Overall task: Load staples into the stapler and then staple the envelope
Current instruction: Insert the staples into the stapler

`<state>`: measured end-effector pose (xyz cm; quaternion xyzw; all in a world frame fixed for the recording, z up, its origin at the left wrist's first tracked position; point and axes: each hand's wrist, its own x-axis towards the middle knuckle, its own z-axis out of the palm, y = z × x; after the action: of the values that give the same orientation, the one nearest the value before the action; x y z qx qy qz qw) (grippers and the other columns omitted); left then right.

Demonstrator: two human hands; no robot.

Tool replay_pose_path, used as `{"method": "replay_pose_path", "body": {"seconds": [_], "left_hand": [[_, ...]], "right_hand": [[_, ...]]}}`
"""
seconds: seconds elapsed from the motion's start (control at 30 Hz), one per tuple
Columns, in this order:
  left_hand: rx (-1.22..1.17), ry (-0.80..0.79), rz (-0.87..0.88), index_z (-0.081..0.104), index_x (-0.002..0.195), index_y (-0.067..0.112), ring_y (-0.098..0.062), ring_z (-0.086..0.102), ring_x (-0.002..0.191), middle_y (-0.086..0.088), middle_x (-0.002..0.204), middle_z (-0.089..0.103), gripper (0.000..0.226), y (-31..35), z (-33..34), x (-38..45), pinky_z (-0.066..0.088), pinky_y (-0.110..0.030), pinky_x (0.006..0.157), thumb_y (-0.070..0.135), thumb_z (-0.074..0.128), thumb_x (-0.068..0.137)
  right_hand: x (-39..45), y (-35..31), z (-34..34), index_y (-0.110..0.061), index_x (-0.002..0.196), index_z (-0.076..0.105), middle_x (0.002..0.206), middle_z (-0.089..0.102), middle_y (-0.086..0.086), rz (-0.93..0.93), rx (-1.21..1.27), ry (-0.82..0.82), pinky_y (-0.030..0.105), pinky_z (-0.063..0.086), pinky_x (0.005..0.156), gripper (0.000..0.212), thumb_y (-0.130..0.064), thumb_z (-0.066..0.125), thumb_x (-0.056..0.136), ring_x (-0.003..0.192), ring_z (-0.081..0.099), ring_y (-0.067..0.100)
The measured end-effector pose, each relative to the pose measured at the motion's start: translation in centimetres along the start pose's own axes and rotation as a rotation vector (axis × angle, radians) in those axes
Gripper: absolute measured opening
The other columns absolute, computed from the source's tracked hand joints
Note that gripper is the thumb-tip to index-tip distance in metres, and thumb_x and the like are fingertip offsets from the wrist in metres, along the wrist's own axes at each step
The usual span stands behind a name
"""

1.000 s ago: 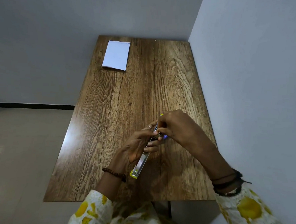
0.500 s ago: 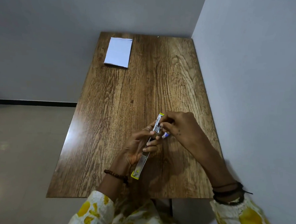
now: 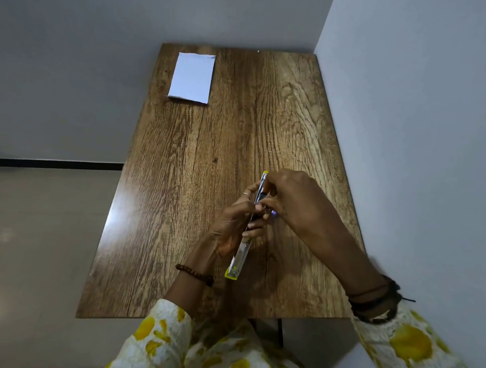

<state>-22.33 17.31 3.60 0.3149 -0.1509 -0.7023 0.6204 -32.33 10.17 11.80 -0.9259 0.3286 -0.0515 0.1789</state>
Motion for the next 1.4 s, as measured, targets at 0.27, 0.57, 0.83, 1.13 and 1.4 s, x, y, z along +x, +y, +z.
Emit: {"method": "replay_pose_path", "body": {"seconds": [0.27, 0.57, 0.83, 1.13, 1.4], "left_hand": [[0.066, -0.033, -0.013, 0.042, 0.114, 0.022, -0.002, 0.034, 0.036, 0.002, 0.056, 0.055, 0.06, 1.0, -0.3, 0.1, 0.028, -0.01, 0.03, 0.012, 0.056, 0.056], [0.129, -0.073, -0.053, 0.039, 0.119, 0.023, -0.002, 0.034, 0.037, 0.0, 0.057, 0.058, 0.06, 1.2, -0.5, 0.2, 0.029, -0.011, 0.031, 0.007, 0.053, 0.063], [0.012, -0.12, -0.034, 0.041, 0.12, 0.02, -0.001, 0.037, 0.037, 0.001, 0.06, 0.057, 0.069, 1.0, -0.6, 0.8, 0.03, -0.011, 0.03, 0.009, 0.065, 0.056], [-0.189, -0.167, 0.016, 0.041, 0.117, 0.013, -0.001, 0.039, 0.04, -0.001, 0.069, 0.053, 0.06, 0.6, -3.2, 1.2, 0.034, -0.011, 0.03, 0.013, 0.07, 0.065], [-0.191, -0.054, 0.022, 0.063, 0.086, 0.019, -0.002, 0.036, 0.04, -0.001, 0.068, 0.05, 0.027, 1.0, -4.4, 2.0, 0.035, -0.012, 0.03, 0.014, 0.073, 0.062]], "right_hand": [[0.1, -0.7, 0.1, -0.012, 0.105, 0.063, 0.106, 0.062, 0.007, -0.115, -0.15, 0.01, 0.021, 0.033, 0.064, 0.018, -0.012, 0.058, 0.088, 0.091, 0.063, 0.021], [0.8, 0.4, -0.7, -0.007, 0.089, 0.064, 0.094, 0.064, 0.009, -0.074, 0.016, -0.065, 0.025, 0.038, 0.067, 0.008, -0.013, 0.065, 0.083, 0.081, 0.059, 0.019], [1.4, 1.9, -2.4, -0.006, 0.074, 0.069, 0.073, 0.069, 0.004, 0.083, 0.445, -0.212, 0.009, 0.044, 0.057, 0.006, -0.011, 0.071, 0.075, 0.065, 0.063, 0.009], [3.7, 6.3, 1.6, -0.005, 0.084, 0.062, 0.067, 0.063, 0.005, 0.308, 0.784, 0.101, 0.025, 0.057, 0.059, 0.015, -0.002, 0.073, 0.074, 0.055, 0.063, 0.008], [5.8, 9.2, 6.9, -0.002, 0.09, 0.061, 0.092, 0.061, 0.012, 0.138, 0.004, 0.169, 0.025, 0.034, 0.058, 0.009, -0.003, 0.053, 0.088, 0.075, 0.061, 0.026]]}}
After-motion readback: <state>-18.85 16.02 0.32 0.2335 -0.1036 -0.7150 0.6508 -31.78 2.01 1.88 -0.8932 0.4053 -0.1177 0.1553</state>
